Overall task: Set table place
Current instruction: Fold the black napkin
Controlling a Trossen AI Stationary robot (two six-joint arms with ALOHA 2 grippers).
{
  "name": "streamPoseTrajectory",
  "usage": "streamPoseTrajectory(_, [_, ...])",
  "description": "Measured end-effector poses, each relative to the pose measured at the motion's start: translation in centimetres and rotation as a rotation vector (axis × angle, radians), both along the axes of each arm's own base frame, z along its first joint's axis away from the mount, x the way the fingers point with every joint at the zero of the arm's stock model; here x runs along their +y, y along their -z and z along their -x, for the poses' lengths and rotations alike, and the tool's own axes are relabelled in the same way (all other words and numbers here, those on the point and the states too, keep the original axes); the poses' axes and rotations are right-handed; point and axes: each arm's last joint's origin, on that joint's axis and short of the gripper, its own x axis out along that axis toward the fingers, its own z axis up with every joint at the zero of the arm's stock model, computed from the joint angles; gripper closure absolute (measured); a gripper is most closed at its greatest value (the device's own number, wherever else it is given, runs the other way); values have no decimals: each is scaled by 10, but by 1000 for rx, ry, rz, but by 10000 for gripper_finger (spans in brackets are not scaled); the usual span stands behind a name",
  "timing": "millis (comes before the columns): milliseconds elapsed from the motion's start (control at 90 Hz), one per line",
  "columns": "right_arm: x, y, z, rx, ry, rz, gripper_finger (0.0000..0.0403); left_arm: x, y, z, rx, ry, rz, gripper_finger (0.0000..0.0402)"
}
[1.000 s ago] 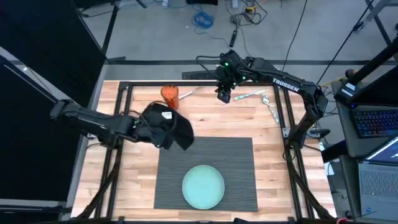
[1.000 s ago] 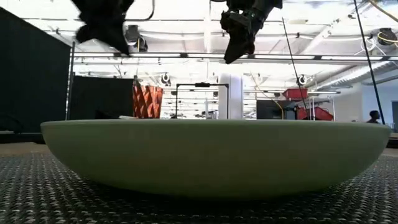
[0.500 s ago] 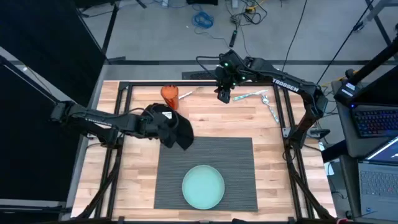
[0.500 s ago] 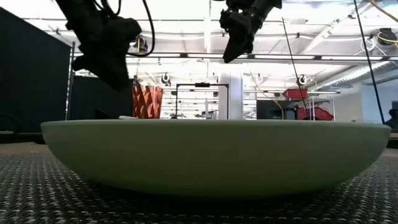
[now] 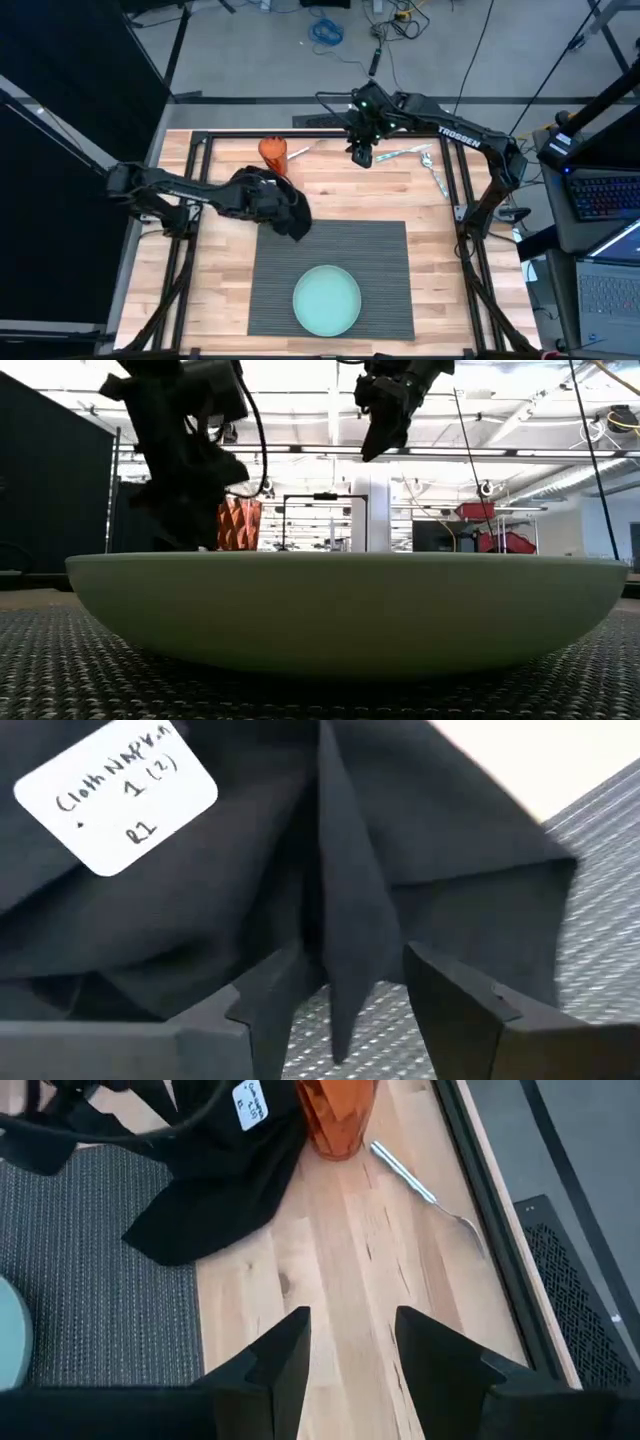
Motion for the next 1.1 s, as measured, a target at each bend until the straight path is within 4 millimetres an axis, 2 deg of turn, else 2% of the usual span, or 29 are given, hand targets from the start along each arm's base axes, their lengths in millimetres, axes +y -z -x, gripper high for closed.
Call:
streamPoseTrajectory(244, [0, 0, 1, 6, 15, -15, 268, -3, 16, -10, 10, 28, 54, 234])
streamPoseTrajectory(433, [0, 0, 0, 1, 29, -15, 268, -10, 17, -13, -2, 71, 103, 244])
streamPoseTrajectory(522, [-2, -1, 0, -9, 33, -11, 268, -14, 18, -12, 8, 94, 89, 283])
streamPoseTrajectory(633, [-3, -2, -2, -34, 35, 3, 268, -17, 17, -12, 10, 105, 66, 376])
streamPoseTrajectory(756, [-4, -3, -3, -49, 38, 9, 268, -21, 14, -13, 20, 116, 36, 398])
streamPoseTrajectory(878, [-4, -3, -3, -47, 40, 6, 268, -31, -12, -18, 9, 171, 27, 401])
streamPoseTrajectory(1100, [-2, 0, 0, -11, 41, -16, 268, -54, -101, -14, -173, 303, -7, 401])
